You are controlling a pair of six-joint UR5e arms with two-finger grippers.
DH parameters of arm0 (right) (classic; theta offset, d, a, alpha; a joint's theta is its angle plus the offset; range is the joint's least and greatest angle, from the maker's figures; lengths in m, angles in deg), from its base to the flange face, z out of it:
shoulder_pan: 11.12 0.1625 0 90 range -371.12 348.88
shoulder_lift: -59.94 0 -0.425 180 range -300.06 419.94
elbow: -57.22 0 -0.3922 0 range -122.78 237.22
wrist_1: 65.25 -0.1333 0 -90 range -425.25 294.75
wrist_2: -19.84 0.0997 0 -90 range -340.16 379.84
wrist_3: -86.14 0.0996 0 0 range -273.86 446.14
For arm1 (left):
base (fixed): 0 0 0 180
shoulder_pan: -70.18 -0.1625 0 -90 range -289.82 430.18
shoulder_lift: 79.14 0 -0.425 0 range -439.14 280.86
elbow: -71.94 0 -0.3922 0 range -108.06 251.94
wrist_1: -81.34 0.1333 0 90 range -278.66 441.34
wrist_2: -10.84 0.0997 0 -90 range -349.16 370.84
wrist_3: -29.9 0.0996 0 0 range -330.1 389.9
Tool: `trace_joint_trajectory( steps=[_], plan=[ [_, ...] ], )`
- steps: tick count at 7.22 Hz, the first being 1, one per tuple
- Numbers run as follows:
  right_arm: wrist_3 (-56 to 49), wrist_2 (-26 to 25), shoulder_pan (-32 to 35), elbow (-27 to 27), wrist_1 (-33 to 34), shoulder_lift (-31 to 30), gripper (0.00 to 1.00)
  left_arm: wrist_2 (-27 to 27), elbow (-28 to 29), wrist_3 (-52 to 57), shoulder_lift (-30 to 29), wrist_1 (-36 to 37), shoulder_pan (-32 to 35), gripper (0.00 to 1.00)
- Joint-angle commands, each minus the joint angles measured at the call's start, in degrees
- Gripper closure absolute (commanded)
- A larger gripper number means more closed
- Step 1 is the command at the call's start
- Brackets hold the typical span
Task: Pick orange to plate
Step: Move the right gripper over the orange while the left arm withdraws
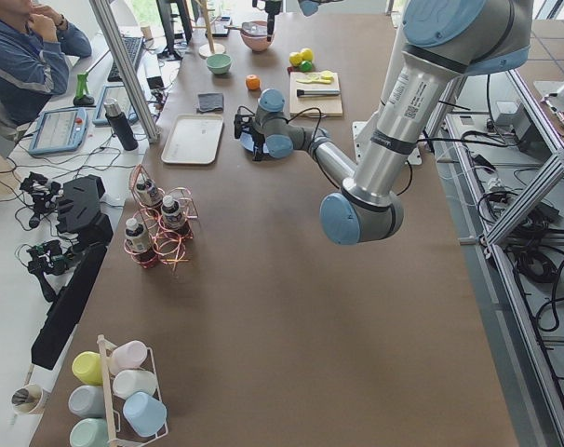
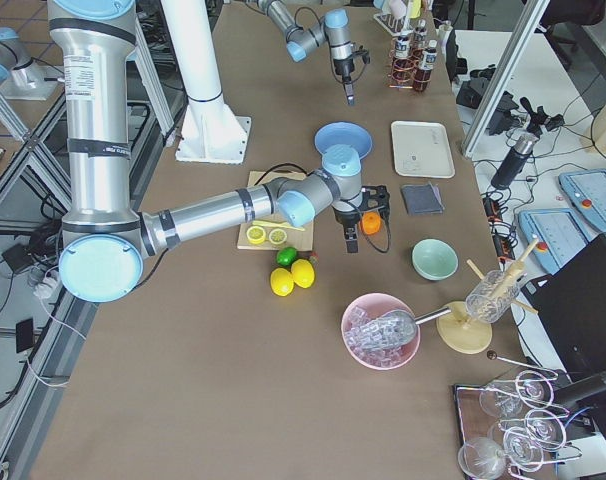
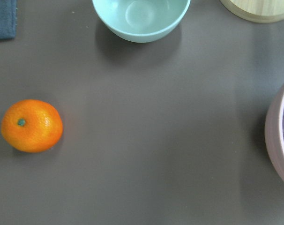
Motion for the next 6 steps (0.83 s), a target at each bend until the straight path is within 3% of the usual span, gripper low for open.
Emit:
trace_joint_trajectory(
  steps=[1, 3, 4, 6],
  plan=[
    [9.8, -1.3, -5.7, 1.0, 3.2, 7.4, 0.0, -11.3, -5.4, 13.5, 10.7, 1.2, 12.6, 0.01],
    [14.7, -3.9, -10.0, 5.8, 6.5, 15.5, 0.0, -24.5, -5.7, 34.3, 19.2, 4.9, 28.3, 0.02],
    [14.9, -4.0, -11.0, 9.3, 6.3, 18.5, 0.0, -27.9, -6.1, 44.3, 21.3, 9.6, 34.2, 0.02],
    [14.0, -4.9, -12.0, 15.2, 6.0, 21.2, 0.0, -27.7, -5.7, 49.6, 26.9, 9.8, 36.4, 0.02]
  ],
)
